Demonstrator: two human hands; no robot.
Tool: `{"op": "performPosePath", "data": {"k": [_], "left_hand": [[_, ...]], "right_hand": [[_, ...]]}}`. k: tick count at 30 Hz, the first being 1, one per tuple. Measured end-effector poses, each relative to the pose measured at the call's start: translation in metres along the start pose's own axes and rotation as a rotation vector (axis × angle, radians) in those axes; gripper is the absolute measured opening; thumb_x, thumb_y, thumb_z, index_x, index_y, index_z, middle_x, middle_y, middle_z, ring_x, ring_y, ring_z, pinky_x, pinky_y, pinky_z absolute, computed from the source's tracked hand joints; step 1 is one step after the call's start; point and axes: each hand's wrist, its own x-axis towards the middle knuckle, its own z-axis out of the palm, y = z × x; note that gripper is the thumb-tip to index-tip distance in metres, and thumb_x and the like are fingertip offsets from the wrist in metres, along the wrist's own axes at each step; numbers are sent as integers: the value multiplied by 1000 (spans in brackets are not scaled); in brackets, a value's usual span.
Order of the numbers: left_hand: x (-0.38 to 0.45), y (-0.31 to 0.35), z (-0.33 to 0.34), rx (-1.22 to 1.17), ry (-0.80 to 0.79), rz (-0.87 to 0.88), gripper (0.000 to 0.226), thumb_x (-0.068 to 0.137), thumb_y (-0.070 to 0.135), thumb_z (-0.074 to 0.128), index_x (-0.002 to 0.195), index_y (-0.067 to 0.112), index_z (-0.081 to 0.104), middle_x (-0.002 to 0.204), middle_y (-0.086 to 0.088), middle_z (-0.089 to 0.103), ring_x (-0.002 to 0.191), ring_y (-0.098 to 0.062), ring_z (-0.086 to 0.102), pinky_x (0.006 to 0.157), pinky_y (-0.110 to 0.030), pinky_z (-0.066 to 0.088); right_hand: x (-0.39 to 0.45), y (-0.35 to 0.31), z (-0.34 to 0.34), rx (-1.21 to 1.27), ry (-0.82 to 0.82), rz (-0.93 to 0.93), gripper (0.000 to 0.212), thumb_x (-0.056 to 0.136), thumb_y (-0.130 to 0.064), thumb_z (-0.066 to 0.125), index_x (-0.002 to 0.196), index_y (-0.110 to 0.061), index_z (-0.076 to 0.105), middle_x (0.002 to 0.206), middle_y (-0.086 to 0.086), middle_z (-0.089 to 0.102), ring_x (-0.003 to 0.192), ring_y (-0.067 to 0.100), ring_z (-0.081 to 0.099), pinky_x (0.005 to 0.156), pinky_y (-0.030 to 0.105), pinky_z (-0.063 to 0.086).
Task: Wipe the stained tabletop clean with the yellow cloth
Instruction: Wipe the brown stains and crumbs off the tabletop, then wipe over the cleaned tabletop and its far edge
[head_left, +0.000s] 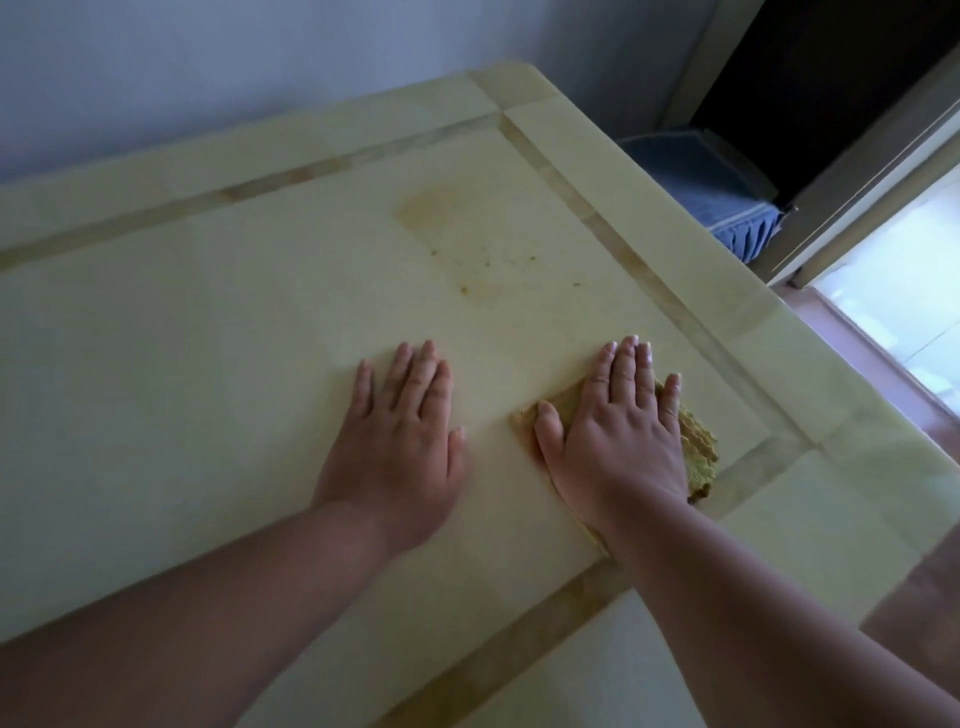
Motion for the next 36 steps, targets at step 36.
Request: {"op": "performPosePath", "data": {"k": [36], "left_hand": [[185, -209, -13, 47, -42, -219, 91, 93, 63, 11, 166, 9, 15, 176, -14, 6, 164, -27, 4, 129, -60, 3]], "right_hand": [[249, -183, -51, 41, 90, -120, 101, 103, -71, 16, 173, -3, -10, 184, 19, -15, 169, 29, -21, 135, 58, -13]]}}
